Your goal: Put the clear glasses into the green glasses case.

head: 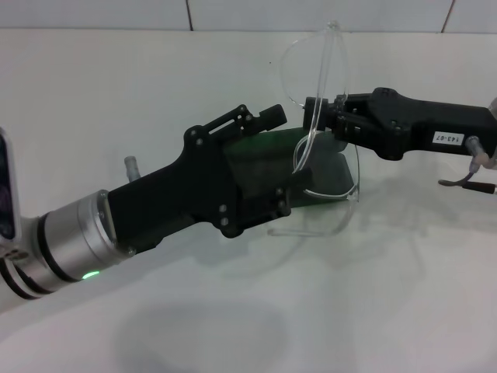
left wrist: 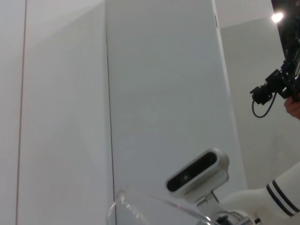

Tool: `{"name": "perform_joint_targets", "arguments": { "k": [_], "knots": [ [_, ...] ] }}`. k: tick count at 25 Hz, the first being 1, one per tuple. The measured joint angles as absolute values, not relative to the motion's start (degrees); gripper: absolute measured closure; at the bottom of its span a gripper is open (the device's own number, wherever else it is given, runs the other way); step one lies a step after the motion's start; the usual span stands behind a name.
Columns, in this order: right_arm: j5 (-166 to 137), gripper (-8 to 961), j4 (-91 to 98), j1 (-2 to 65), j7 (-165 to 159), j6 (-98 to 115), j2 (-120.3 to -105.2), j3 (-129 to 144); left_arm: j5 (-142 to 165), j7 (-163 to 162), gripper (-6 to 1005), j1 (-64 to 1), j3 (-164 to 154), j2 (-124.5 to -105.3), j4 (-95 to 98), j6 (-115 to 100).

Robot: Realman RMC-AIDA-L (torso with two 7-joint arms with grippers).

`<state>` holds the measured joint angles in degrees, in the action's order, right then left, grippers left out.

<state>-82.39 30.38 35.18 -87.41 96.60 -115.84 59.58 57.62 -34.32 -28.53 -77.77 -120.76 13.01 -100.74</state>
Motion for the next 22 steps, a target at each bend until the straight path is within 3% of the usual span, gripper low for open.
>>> {"name": "perform_joint_targets", "arguments": {
  "k": [22],
  "knots": [
    [-90.92, 838, 30.93, 38.6, -91.09, 94.98, -115.4, 63.2, 54.95, -25.54, 280, -28.72, -77.65, -120.29, 13.65, -103.76]
  ]
}}
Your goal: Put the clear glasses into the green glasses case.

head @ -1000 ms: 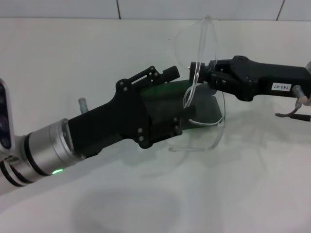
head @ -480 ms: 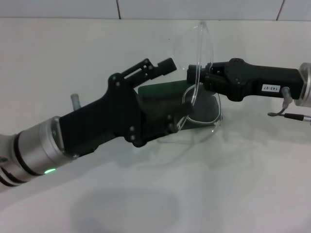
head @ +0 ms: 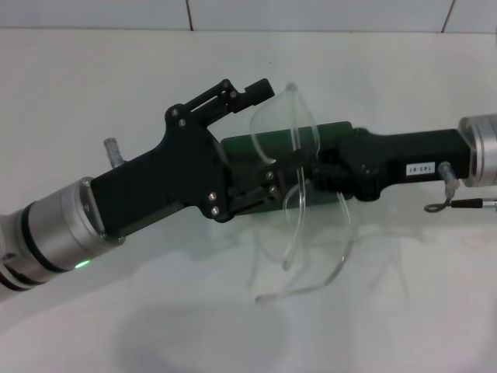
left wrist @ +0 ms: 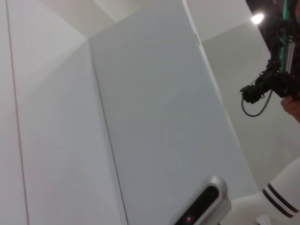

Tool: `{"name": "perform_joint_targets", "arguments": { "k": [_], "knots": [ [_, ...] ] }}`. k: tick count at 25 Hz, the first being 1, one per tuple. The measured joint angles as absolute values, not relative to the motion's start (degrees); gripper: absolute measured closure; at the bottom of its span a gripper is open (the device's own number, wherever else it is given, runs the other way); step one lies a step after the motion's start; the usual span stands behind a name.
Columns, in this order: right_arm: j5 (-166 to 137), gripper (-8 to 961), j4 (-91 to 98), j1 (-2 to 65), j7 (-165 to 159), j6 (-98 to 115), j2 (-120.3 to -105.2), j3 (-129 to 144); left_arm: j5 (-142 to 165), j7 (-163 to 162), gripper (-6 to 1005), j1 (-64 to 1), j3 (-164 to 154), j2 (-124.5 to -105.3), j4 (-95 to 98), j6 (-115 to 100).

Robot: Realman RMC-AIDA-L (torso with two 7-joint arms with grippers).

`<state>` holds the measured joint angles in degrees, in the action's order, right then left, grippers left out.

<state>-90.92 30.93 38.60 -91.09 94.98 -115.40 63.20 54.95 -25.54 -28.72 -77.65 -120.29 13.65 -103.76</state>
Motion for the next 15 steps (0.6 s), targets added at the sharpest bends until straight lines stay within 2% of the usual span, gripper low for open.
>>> {"name": "perform_joint_targets", "arguments": {
  "k": [15],
  "knots": [
    [-94.9, 838, 30.63, 42.72, -95.26, 98.71, -115.23, 63.56, 55.44, -23.34, 292, -29.89, -80.07, -120.72, 13.25, -103.49]
  ]
}}
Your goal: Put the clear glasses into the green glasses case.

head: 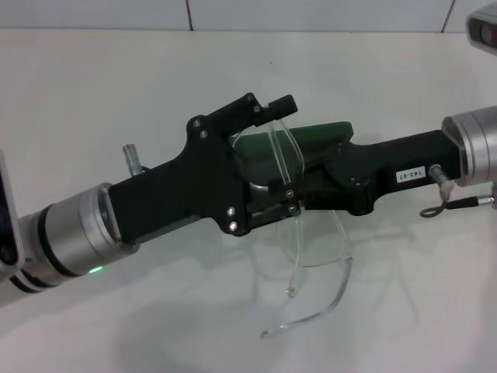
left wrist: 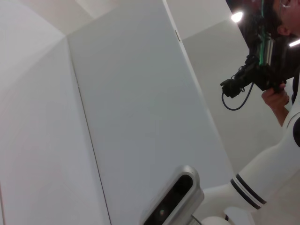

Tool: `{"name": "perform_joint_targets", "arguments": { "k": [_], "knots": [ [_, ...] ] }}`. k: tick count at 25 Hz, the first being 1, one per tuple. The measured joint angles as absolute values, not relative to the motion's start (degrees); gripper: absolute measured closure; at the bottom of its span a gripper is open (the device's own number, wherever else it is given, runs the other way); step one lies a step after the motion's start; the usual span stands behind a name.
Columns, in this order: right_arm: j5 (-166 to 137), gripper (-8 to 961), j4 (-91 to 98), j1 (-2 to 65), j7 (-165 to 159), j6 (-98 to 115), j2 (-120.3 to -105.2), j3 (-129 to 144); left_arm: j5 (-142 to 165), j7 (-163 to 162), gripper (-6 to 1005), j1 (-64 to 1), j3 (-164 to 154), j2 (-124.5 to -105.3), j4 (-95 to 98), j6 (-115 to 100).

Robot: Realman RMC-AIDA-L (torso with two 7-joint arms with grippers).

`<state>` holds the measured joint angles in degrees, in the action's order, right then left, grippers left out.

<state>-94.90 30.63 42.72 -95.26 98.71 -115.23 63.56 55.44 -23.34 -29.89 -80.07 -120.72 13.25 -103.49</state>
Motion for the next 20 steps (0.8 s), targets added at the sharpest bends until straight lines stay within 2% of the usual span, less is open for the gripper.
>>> {"name": "perform_joint_targets", "arguments": {
  "k": [20],
  "knots": [
    [-94.36, 839, 30.41, 43.35, -95.34, 98.85, -115.84, 63.82, 53.98, -23.27, 294, -29.52, -82.26, -120.76, 12.3, -102.97]
  ]
}}
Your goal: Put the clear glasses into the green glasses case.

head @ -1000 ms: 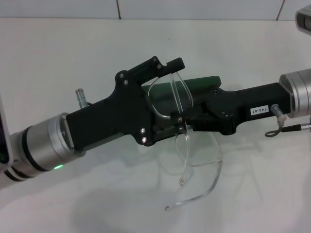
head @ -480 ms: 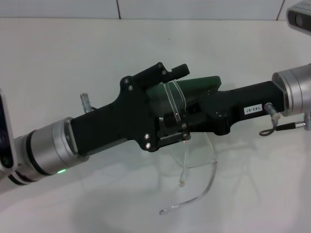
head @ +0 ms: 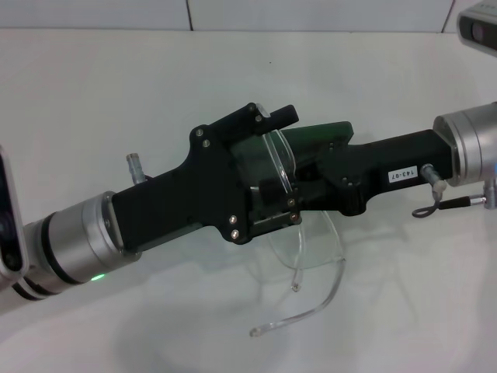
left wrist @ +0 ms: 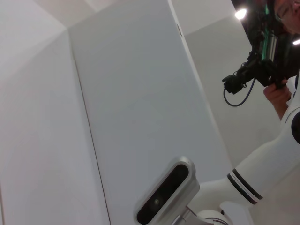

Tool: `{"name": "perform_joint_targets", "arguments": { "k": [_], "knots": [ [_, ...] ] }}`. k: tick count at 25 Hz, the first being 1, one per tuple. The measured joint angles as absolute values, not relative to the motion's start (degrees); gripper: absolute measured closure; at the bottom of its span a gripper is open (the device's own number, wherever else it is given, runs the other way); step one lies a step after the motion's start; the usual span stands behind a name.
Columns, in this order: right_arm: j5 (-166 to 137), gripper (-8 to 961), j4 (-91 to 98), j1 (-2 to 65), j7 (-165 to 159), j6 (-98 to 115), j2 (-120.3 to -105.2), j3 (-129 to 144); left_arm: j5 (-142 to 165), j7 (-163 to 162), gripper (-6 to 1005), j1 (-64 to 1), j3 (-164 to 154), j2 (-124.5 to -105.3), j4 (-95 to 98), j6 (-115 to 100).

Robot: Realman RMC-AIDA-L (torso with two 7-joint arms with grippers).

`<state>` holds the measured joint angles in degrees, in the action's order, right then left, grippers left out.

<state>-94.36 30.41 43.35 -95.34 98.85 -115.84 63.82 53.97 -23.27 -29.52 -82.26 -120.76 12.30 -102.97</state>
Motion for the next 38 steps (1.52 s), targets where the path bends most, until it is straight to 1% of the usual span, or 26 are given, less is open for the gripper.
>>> {"name": "perform_joint_targets", "arguments": {
  "k": [6, 10, 15, 19, 23, 26, 29, 32, 36, 38],
  "knots": [
    [-94.24, 839, 30.41, 43.23, -95.35, 98.57, -115.84, 63.73, 53.75, -23.27, 294, -29.36, -82.27, -120.76, 12.3, -103.6],
    [-93.68, 839, 30.41, 42.78, -95.24, 97.95, -115.71, 63.24, 51.76, -22.9, 295, -28.03, -82.27, -120.68, 12.65, -106.56],
    [-89.34, 839, 31.43, 39.92, -93.41, 95.29, -115.35, 62.72, 46.69, -21.44, 295, -25.35, -82.01, -120.24, 12.98, -110.62],
    [-87.68, 839, 31.73, 37.4, -91.73, 95.53, -115.16, 55.98, 41.88, -20.98, 295, -22.39, -81.58, -119.1, 13.66, -111.68],
    [-86.05, 839, 31.23, 35.19, -89.47, 97.2, -115.34, 47.29, 39.17, -20.98, 296, -19.48, -81.38, -117.56, 13.8, -111.29],
    [-82.17, 839, 30.49, 34.01, -87.74, 98.1, -115.25, 45.56, 40.23, -21.36, 296, -19.01, -81.16, -116.58, 12.87, -109.72],
    [-80.59, 839, 30.63, 33.58, -87.36, 98.31, -115.15, 45.56, 46.1, -22.76, 296, -20.08, -81.42, -116.2, 12.82, -108.1],
    [-80.57, 839, 30.7, 34.18, -87.32, 98.02, -115.17, 45.91, 55.64, -24.29, 296, -23.06, -81.42, -116.55, 13.59, -107.9],
    [-80.91, 839, 30.0, 35.54, -86.07, 96.46, -115.62, 48.11, 64.59, -27.1, 297, -28.18, -81.41, -118.53, 13.78, -107.98],
    [-80.93, 839, 29.65, 35.99, -85.6, 95.49, -115.71, 50.01, 66.46, -27.54, 297, -29.71, -81.4, -119.38, 13.79, -108.12]
  ]
}}
